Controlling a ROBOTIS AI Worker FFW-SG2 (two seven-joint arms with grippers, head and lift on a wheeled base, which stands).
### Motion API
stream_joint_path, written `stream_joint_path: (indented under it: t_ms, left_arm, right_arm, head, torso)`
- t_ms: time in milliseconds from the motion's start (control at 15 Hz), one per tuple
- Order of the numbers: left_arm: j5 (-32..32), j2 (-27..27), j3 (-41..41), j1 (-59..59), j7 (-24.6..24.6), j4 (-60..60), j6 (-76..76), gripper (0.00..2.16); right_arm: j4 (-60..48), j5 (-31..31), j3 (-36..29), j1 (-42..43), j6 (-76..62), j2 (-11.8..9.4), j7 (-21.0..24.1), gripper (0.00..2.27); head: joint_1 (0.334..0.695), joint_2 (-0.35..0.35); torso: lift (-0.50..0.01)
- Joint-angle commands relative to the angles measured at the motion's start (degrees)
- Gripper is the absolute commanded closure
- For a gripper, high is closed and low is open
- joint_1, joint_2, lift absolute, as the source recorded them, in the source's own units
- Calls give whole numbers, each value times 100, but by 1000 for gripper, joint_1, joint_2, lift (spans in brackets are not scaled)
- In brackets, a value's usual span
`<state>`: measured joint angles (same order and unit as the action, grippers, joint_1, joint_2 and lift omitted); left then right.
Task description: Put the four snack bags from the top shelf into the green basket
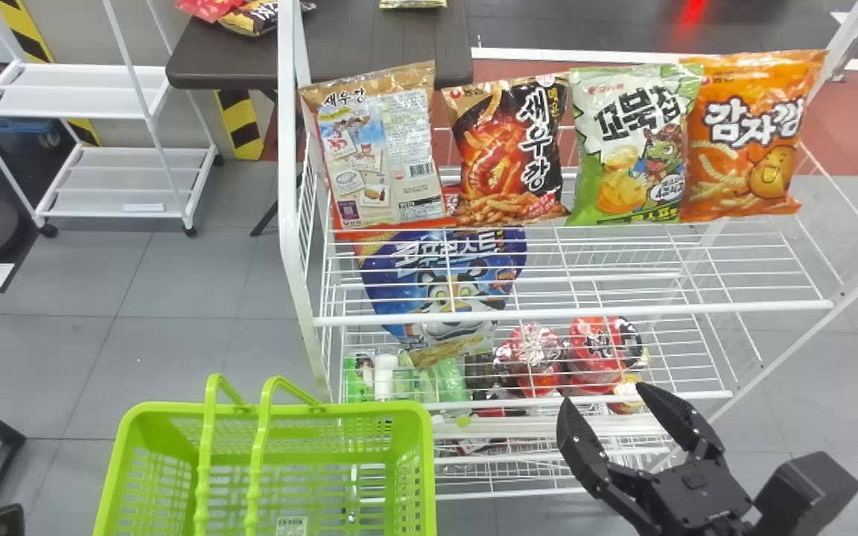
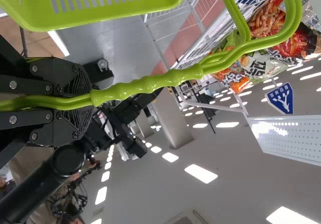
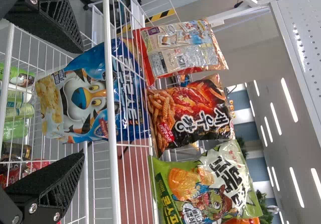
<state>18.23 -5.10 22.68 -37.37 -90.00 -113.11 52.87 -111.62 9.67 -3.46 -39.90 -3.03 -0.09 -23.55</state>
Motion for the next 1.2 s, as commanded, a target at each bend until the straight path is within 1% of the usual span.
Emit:
stream_joint_path:
  t_ms: [0, 667, 867, 1000, 1133]
  left_arm:
    - [5, 0, 0, 10, -57, 17, 0, 2145]
    - [5, 0, 0, 19, -57, 26, 0, 2145]
    - [5, 0, 0, 19, -57, 9, 0, 2145]
    - [5, -35, -9, 19, -57, -27, 35, 2145]
    - [5, -44, -9, 19, -57, -18, 35, 2145]
  right_arm:
    - [0, 0, 3, 0, 0, 14, 0, 70]
    - [26, 0, 73, 88, 18, 14, 0, 73]
    - [44, -53, 232, 580, 510, 14, 79, 73]
    - [44, -123, 407, 923, 650, 14, 290, 73]
    - [44, -132, 592, 1415, 1160, 14, 431, 70]
  head:
    - [695, -23]
    - [695, -14]
    - [695, -1]
    - [695, 18]
    - [695, 36]
  torso:
    - [0]
    - [0]
    - [0]
    - [0]
    - [0]
